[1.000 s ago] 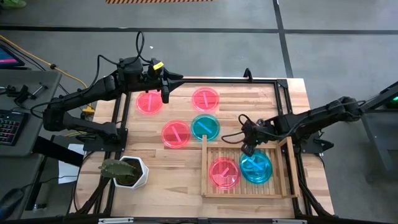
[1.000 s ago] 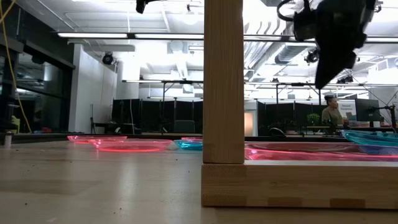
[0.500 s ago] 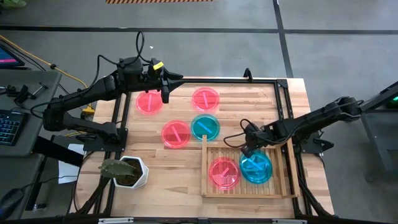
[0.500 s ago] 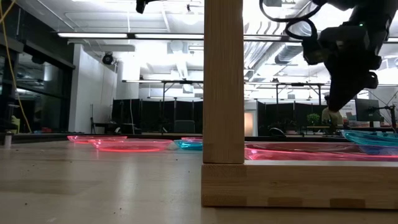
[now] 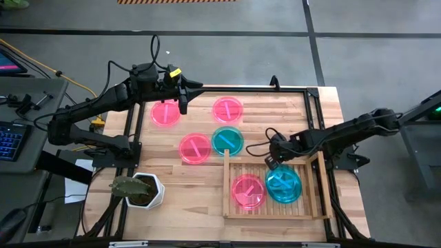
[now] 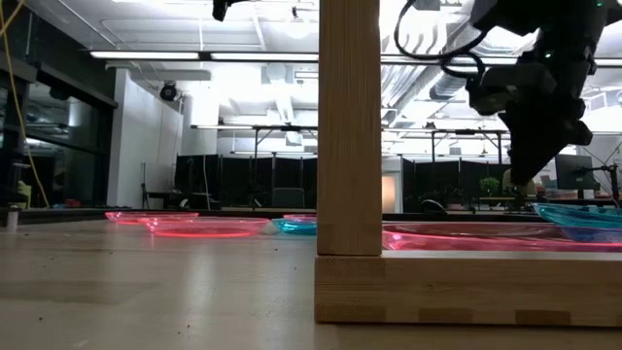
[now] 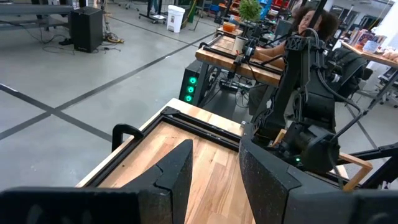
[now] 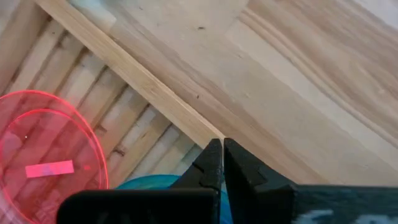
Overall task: Place and stack plates onto a shelf
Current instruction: Stack the blue plate on top of the blue plates on the shelf
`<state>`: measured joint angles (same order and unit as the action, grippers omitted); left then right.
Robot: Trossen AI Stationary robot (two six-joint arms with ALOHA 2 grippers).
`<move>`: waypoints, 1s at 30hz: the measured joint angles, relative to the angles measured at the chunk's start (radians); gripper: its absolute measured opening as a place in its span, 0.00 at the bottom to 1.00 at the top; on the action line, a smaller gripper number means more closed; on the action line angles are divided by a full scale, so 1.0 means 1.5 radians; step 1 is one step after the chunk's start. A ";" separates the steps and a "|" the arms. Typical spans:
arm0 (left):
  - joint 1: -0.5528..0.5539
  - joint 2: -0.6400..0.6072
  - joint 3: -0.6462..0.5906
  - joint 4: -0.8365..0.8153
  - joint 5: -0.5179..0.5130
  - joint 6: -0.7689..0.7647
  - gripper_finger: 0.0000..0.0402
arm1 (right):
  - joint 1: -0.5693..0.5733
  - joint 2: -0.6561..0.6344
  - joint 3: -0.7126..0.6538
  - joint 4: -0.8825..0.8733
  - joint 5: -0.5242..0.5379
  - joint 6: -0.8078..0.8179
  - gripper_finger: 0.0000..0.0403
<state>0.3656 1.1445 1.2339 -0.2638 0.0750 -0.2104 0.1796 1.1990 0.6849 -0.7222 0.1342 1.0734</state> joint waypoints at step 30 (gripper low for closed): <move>0.000 0.000 0.000 0.000 -0.002 0.001 0.30 | 0.039 0.120 0.000 0.082 -0.132 -0.047 0.00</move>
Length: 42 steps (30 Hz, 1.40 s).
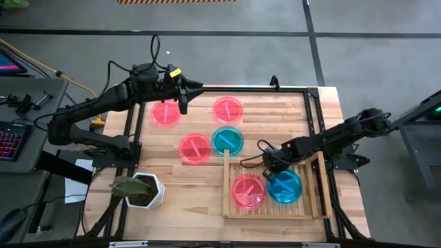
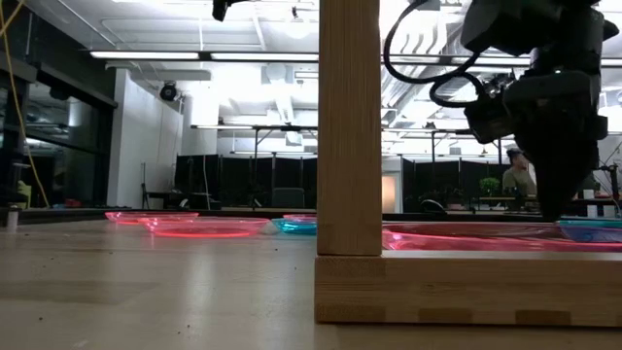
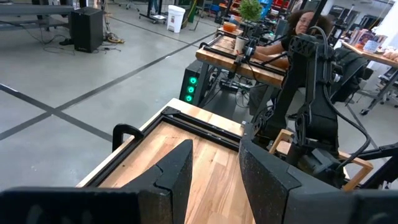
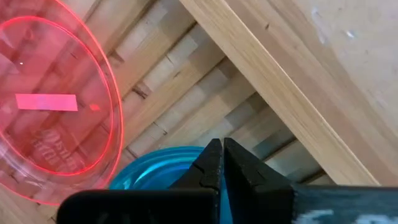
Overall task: Place and stack plates onto a shelf
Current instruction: Stack the blue plate on top of the blue plates on the shelf
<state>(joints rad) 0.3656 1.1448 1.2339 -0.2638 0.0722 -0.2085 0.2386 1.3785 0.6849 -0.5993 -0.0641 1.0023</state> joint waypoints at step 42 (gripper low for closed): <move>0.007 -0.001 -0.087 0.075 0.081 0.027 0.30 | -0.396 -0.157 0.043 0.209 -0.071 -0.184 0.23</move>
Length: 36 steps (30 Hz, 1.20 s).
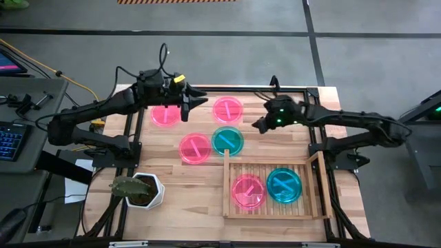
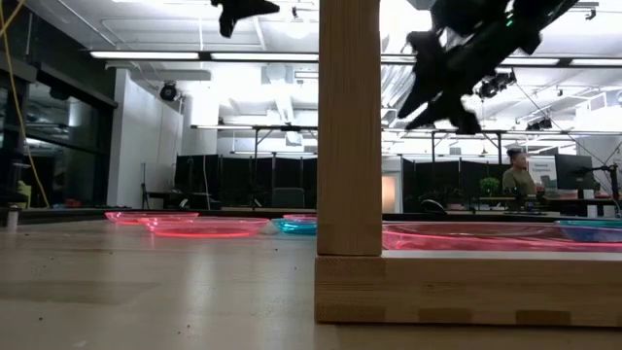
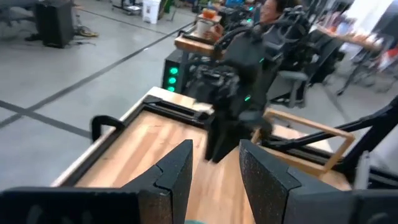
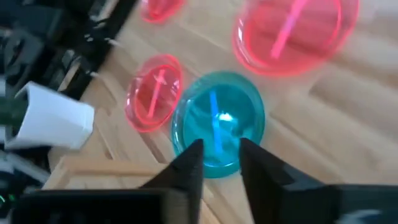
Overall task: Place and stack plates onto a shelf
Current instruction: Stack the blue plate on top of the blue plates on the shelf
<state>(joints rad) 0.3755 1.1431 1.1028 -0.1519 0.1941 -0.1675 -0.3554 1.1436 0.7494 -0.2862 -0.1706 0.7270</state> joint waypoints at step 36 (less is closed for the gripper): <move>0.113 -0.001 -0.128 0.171 0.059 -0.126 0.30 | 0.074 0.396 0.001 0.231 0.079 0.233 0.39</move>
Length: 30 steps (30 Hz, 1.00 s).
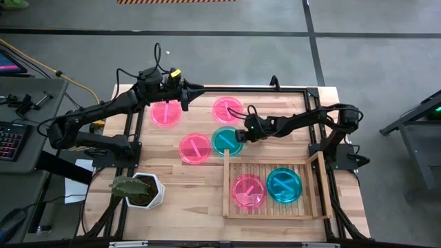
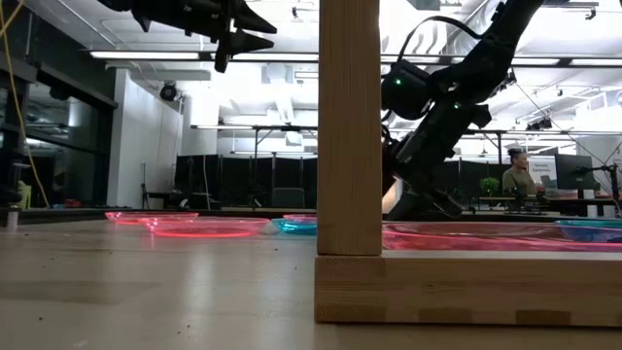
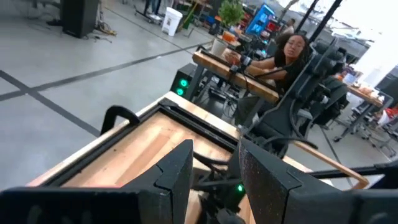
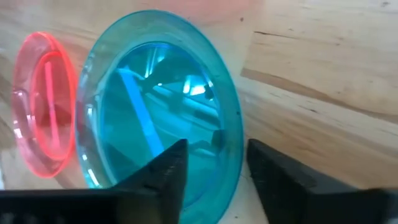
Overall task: Place and stack plates onto a shelf
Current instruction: Stack the blue plate on top of the blue plates on the shelf
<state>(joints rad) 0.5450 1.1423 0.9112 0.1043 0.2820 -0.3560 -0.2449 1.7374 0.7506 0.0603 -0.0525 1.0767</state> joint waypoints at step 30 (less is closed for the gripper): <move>0.016 -0.096 0.043 0.069 0.026 -0.034 0.30 | -0.101 -0.427 -0.002 -0.309 -0.055 -0.242 0.00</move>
<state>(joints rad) 0.5697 0.9982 0.9764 0.2081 0.3214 -0.4066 -0.3957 1.0972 0.7471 -0.4033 -0.1351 0.7131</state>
